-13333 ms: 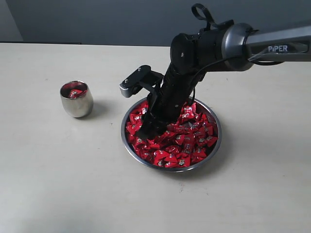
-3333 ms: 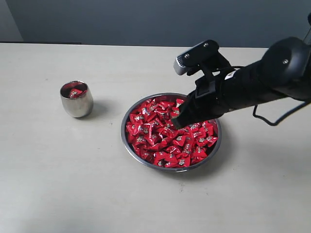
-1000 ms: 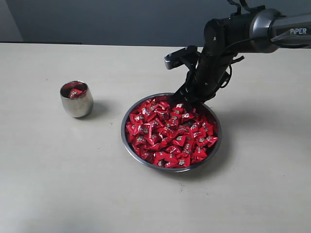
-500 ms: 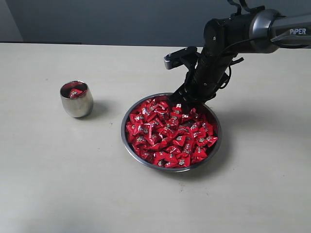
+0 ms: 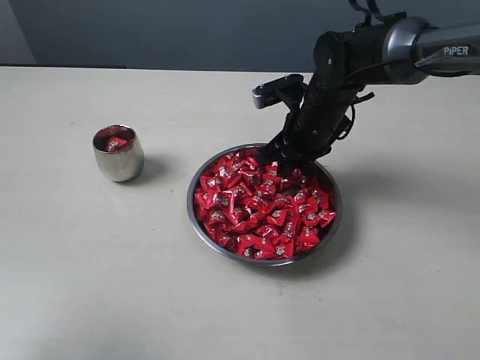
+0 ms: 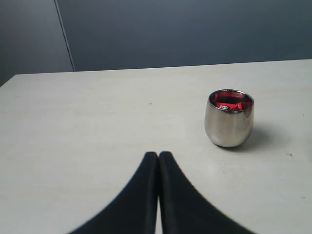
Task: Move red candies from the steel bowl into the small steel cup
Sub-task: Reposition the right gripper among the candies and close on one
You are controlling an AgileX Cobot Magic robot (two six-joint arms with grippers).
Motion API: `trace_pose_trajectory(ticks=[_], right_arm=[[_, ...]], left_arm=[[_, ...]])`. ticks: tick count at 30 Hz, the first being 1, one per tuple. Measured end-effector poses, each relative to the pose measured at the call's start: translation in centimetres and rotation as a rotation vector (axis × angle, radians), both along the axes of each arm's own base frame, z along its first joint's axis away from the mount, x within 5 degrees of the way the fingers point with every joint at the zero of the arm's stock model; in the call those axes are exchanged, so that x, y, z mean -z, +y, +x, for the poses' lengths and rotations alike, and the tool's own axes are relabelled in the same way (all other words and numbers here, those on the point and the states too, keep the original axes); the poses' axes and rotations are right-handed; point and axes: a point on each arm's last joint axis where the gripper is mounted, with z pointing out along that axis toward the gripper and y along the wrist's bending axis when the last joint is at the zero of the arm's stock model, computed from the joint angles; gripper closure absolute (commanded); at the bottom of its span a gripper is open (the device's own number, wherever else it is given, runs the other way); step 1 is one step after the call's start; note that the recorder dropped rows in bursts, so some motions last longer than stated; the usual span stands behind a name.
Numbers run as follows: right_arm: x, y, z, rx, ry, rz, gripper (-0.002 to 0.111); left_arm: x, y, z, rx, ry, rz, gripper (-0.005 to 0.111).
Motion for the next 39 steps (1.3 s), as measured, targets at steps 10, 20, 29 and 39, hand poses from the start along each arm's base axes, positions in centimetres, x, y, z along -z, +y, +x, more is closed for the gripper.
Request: trace_pose_trajectory(ticks=[10,20,29,39], right_arm=[[1.9,0.3,0.2,0.018,0.033,0.007,0.073],[2.1,0.5,0.1,0.02,0.052,0.027,0.109],[2.1,0.5,0.1,0.011,0.046,0.018,0.109],[0.5,-0.1,0.3,-0.025,-0.012,-0.03,0.109]], left_arm=[[0.0,0.0,0.0,0.0,0.0,0.0,0.106],[0.0,0.0,0.0,0.0,0.0,0.0,0.106],[0.0,0.0,0.0,0.0,0.0,0.0,0.106],[0.0,0.0,0.0,0.0,0.0,0.0,0.106]])
